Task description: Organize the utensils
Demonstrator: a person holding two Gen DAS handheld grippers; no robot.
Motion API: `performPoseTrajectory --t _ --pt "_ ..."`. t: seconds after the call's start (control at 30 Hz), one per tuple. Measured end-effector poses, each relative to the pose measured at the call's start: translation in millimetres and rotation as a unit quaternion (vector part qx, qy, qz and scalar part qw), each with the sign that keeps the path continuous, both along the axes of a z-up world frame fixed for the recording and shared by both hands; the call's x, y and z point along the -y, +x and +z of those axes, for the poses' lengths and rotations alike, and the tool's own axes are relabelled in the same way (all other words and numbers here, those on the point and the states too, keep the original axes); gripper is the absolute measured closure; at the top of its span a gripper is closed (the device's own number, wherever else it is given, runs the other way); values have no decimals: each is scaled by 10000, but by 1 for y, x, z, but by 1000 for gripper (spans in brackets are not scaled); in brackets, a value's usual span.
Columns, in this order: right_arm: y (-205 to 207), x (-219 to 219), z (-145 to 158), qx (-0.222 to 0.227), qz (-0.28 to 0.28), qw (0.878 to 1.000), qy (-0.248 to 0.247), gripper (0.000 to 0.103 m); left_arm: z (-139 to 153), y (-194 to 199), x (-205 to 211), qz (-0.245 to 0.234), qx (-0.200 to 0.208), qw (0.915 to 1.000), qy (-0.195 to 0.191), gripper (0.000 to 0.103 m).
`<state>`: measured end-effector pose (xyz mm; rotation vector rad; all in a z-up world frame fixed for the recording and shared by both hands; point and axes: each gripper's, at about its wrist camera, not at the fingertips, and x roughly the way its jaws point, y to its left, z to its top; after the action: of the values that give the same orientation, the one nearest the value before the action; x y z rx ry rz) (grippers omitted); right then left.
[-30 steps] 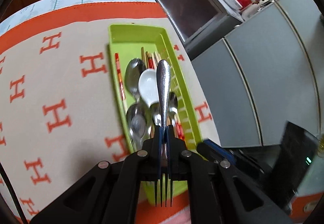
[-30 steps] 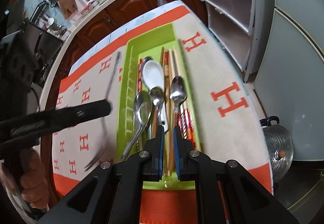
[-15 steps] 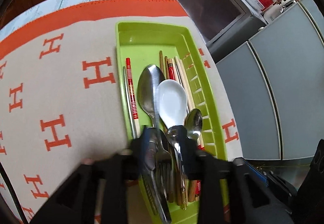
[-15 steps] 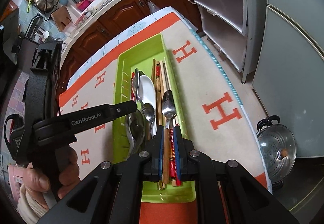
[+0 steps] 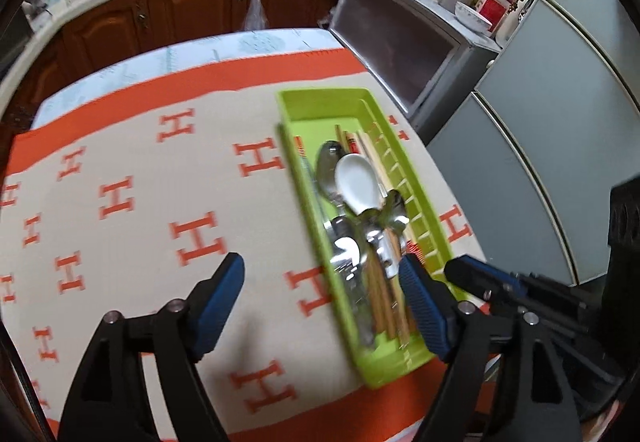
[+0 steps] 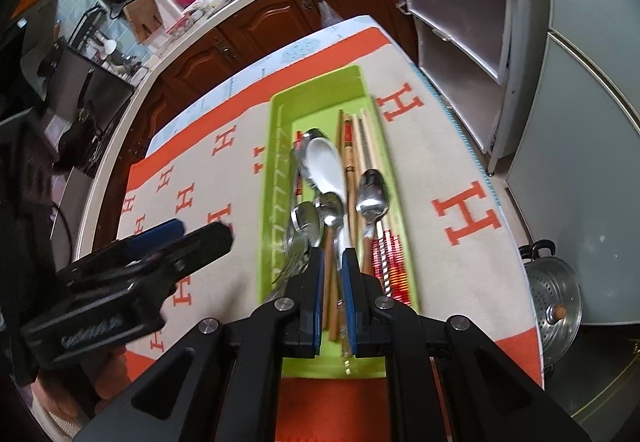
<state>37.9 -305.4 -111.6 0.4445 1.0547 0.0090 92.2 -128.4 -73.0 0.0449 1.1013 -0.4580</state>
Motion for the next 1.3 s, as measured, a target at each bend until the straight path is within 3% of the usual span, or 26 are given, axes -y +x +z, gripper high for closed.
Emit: performPoseTrajectory --t 0.23,0.47,0.6,0.77,0.93,1.03,1.3 --pt "-13 -28 12 74 289 9995 -80 86 26 -32 -46 377 515 9980 -39 1" --pt "-28 -48 33 204 463 9985 -223 82 36 -53 -79 949 624 9933 232 1" --pt "-38 -57 52 395 489 9972 -401 65 38 -61 -101 1278 532 9902 208 1" --pt "-57 -86 87 850 623 9925 -627 59 57 -75 -122 1599 778 9836 310 1" --pt "-72 -127 124 1318 913 9842 -745 45 84 -97 -137 1781 1344 9738 441 1" --pt "-79 -148 141 1538 1014 9789 -888 41 95 -107 -145 2058 1628 9627 657 1" --pt "-86 -189 163 1761 1265 9716 -946 40 102 -117 -168 2461 1762 9511 622 1"
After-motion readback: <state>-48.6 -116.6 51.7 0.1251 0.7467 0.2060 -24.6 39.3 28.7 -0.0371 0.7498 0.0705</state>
